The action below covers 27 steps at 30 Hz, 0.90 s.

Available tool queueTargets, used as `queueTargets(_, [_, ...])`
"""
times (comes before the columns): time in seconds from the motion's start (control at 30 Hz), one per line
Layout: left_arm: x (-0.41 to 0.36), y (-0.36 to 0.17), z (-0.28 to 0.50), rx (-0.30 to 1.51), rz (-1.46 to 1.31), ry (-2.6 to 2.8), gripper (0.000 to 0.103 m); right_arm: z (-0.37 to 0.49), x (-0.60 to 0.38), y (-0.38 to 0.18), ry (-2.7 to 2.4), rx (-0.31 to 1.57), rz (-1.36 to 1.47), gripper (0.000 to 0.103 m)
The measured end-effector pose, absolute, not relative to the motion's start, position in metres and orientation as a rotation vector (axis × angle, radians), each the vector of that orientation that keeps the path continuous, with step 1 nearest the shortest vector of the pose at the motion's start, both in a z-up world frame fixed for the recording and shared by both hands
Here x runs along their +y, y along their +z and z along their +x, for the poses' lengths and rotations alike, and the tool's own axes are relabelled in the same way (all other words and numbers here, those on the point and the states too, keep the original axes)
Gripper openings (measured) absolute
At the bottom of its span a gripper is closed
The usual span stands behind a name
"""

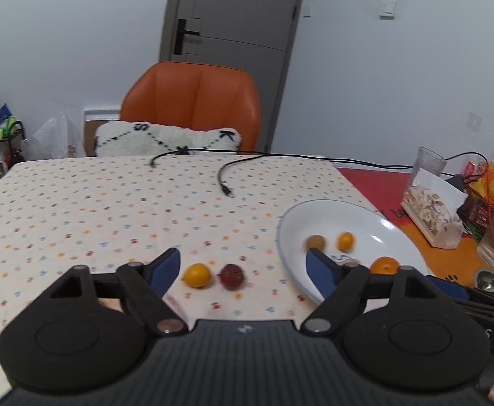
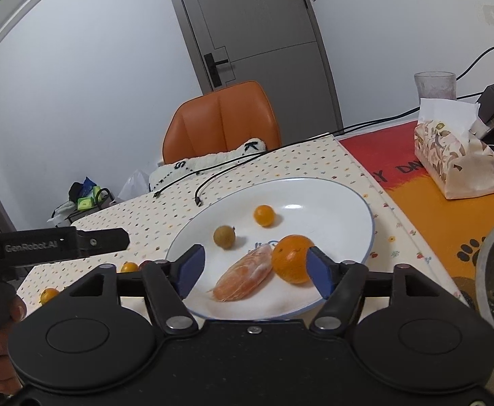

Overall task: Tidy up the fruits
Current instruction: 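Withdraw both open tools from the bowl toward the loose fruits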

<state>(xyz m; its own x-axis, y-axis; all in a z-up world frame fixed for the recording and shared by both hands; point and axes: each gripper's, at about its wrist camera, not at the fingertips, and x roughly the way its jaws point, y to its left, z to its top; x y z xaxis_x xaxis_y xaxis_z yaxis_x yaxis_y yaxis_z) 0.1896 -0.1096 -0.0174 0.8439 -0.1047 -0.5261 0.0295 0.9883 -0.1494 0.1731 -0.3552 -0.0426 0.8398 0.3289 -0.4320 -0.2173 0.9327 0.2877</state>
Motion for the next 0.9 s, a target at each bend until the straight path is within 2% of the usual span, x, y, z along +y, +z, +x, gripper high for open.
queueTargets(0.5, [-0.072, -0.021, 0.156, 0.542, -0.14, 0.031, 0.086, 0.162, -0.327, -0.042, 0.351, 0.499, 0.217, 0.095])
queueTargets(0.67, [-0.06, -0.024, 0.148, 0.547, -0.154, 0.036, 0.086, 0.158, -0.321, -0.039, 0.369, 0.493, 0.225, 0.099])
queueTargets(0.9, [-0.045, -0.032, 0.138, 0.548, -0.167, 0.044, 0.085, 0.158, -0.31, -0.039, 0.4, 0.507, 0.221, 0.1])
